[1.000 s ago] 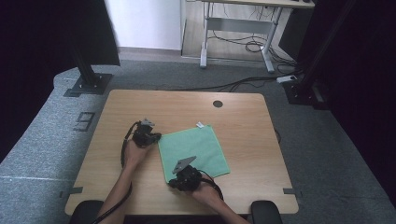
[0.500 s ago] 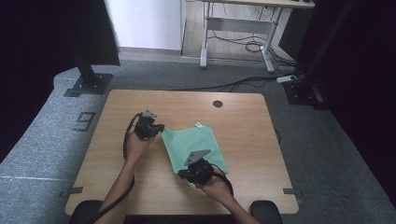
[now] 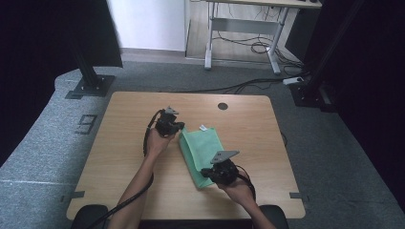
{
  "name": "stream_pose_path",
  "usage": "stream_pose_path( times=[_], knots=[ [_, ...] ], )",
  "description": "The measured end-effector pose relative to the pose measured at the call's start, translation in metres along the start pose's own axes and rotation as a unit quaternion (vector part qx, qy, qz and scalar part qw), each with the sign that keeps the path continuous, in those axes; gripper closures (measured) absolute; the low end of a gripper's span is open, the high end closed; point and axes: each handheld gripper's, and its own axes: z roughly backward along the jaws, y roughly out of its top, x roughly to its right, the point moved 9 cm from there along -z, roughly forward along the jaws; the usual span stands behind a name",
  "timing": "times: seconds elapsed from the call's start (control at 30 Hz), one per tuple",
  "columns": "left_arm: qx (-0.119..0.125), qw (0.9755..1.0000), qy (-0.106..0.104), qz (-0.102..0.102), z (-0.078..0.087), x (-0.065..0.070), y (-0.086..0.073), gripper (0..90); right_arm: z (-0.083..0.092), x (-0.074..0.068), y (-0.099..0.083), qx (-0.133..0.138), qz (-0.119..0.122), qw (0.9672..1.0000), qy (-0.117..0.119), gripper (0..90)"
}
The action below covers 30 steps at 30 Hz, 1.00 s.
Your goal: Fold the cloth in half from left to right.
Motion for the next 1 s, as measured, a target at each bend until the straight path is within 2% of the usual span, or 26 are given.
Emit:
stream_pose_path(
  times=[0.37,0.53,0.77,1.0],
  knots=[
    [0.007,0.9998,-0.01,-0.018,-0.022,0.02,0.026,88.9,0.028,0.027,-0.011,0.017,-0.029,0.9991,-0.028,85.3],
    [0.003,0.9995,-0.012,-0.029,-0.032,0.029,0.035,88.9,0.037,0.036,-0.018,0.02,-0.041,0.9983,-0.035,85.3],
    [-0.002,0.9992,-0.014,-0.039,-0.044,0.037,0.043,88.9,0.04,0.047,-0.029,0.02,-0.057,0.9972,-0.043,85.3],
    [-0.011,0.9988,-0.012,-0.046,-0.058,0.043,0.043,88.8,0.035,0.053,-0.04,0.011,-0.067,0.9966,-0.046,85.3]
  ],
)
